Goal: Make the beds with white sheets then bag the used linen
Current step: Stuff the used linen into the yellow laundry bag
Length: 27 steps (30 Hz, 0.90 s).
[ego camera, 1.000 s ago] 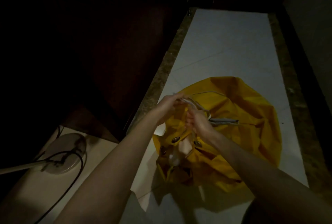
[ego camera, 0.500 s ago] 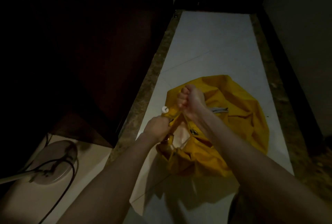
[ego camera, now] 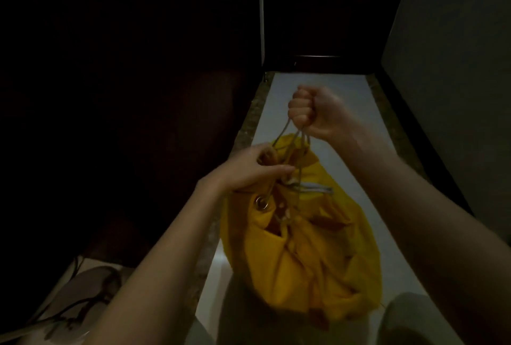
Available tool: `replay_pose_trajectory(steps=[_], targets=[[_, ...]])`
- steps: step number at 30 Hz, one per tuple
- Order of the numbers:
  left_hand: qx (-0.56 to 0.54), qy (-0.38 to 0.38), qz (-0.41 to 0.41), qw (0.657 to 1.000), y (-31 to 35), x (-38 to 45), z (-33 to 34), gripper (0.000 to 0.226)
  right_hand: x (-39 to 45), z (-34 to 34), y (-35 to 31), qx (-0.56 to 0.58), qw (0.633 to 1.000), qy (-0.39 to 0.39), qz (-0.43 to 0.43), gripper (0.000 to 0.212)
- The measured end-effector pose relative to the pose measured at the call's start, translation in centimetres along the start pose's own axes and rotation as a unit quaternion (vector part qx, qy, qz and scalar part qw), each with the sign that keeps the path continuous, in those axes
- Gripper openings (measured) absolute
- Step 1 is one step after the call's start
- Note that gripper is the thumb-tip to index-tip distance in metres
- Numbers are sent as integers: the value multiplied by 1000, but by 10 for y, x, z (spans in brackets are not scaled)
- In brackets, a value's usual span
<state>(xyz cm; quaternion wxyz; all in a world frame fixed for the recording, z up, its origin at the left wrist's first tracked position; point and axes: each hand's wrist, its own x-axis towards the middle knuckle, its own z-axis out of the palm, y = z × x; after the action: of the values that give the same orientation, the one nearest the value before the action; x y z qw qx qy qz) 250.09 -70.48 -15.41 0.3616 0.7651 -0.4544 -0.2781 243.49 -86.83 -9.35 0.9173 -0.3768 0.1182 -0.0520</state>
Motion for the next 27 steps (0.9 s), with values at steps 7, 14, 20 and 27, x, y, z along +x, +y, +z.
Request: replay_pose_trajectory(steps=[7,14,20,27], targets=[[-159,53,-28,985,-18,10,53,23,10,-25,72,-77,988,119,56,48],[-47,-57,-119,990,-112,-49,75,41,20,-33,124,-36,988,119,94,56],[-82,-49,-139,986,-149,-93,79,44,15,-23,140,-17,990,97,96,56],[-274,22,-73,959,-74,-109,78,51,11,43,91,13,998,59,30,67]])
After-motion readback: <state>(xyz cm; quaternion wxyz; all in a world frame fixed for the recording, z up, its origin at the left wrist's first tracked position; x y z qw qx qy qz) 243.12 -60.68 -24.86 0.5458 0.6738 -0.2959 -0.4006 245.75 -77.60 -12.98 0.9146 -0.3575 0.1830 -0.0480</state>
